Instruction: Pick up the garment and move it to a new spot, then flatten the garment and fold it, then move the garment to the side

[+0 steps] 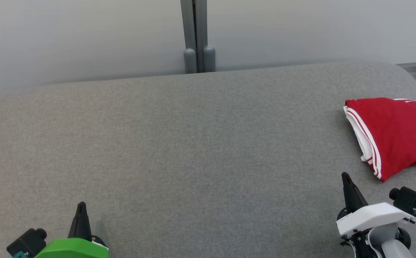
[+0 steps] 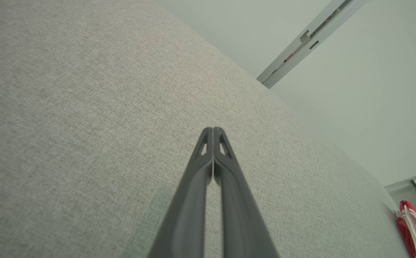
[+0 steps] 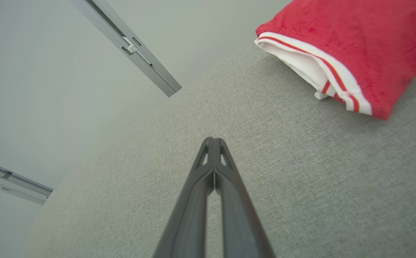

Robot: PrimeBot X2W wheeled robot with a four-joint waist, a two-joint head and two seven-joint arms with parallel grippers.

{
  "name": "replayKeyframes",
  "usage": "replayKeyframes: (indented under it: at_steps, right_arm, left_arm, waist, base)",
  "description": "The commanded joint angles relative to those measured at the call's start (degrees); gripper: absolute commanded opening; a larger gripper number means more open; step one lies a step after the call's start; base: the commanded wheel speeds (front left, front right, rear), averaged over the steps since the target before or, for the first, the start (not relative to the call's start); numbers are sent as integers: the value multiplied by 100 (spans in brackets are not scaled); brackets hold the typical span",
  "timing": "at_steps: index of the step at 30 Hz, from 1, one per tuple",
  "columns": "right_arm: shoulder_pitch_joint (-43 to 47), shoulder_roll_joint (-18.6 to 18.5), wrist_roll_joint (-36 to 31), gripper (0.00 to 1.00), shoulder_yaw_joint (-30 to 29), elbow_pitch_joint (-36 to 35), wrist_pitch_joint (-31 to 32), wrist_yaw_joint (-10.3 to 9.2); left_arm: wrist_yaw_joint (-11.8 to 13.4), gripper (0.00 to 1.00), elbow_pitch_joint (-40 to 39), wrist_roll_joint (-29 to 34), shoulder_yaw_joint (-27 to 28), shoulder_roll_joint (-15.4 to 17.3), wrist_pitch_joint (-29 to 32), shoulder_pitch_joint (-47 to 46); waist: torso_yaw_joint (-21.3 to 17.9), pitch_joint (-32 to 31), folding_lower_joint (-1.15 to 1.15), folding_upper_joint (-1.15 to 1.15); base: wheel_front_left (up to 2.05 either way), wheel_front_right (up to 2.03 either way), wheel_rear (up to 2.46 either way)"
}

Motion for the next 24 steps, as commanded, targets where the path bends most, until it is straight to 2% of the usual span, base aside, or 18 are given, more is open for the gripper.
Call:
replayKeyframes:
  at_steps: [1,24]
  right_arm:
    - [-44,-36,227,0,-25,-124,51,-2]
    - [-9,-51,1907,0,-131,-370,480,-3]
  left_arm:
    - [3,0,-107,-220,29,33,40,-189]
    - [4,0,-301,-1829,128,44,473,-344]
  waist:
    - [-2,-1,0,-1]
    - [-40,-11,0,-1]
  base:
    - [0,0,0]
    - [0,0,0]
